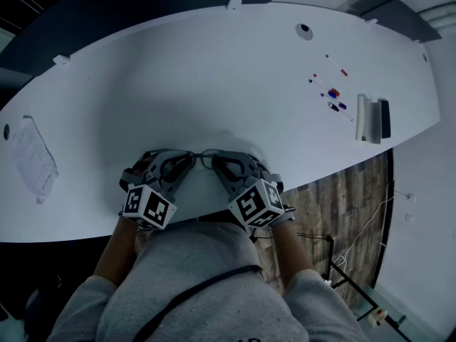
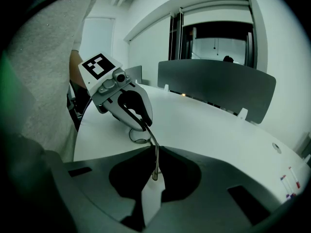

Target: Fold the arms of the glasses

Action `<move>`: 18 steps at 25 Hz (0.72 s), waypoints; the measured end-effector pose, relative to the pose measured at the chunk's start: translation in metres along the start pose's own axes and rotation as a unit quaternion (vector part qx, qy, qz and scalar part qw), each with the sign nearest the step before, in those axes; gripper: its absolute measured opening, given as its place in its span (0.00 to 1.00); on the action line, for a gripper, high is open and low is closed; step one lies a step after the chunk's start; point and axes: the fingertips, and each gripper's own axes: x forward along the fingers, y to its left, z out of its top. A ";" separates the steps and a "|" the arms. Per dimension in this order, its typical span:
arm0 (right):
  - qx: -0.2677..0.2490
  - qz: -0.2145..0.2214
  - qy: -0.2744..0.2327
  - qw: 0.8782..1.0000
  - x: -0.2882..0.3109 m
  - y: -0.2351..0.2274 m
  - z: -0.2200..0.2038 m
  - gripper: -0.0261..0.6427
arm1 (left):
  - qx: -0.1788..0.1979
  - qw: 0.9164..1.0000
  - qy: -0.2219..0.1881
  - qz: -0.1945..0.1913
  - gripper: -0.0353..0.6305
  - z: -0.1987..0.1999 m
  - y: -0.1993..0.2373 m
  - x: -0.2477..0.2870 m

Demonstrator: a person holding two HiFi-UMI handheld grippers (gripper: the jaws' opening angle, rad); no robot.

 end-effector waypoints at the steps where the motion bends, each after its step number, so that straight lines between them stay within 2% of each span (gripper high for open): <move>1: 0.000 -0.001 -0.001 1.000 0.000 0.001 0.000 0.09 | -0.001 1.000 -0.001 -0.001 0.15 0.000 -0.001 -0.001; 5: 0.001 0.003 -0.004 1.000 -0.003 0.006 0.002 0.09 | -0.015 1.000 -0.001 0.000 0.15 0.000 -0.005 -0.005; 6: 0.002 0.000 -0.007 1.000 -0.003 0.006 0.003 0.09 | -0.020 1.000 -0.002 0.003 0.17 -0.001 -0.004 -0.006; 7: 0.005 -0.004 -0.010 1.000 -0.005 0.006 0.004 0.09 | -0.027 1.000 -0.004 0.006 0.24 -0.001 -0.004 -0.007; 10: 0.025 -0.017 -0.022 0.999 -0.009 0.006 0.006 0.09 | -0.047 0.999 -0.016 0.014 0.30 0.000 -0.001 -0.014; 18: 0.081 -0.072 -0.070 0.992 -0.029 0.011 0.019 0.09 | -0.112 0.991 -0.061 0.044 0.34 0.003 0.004 -0.044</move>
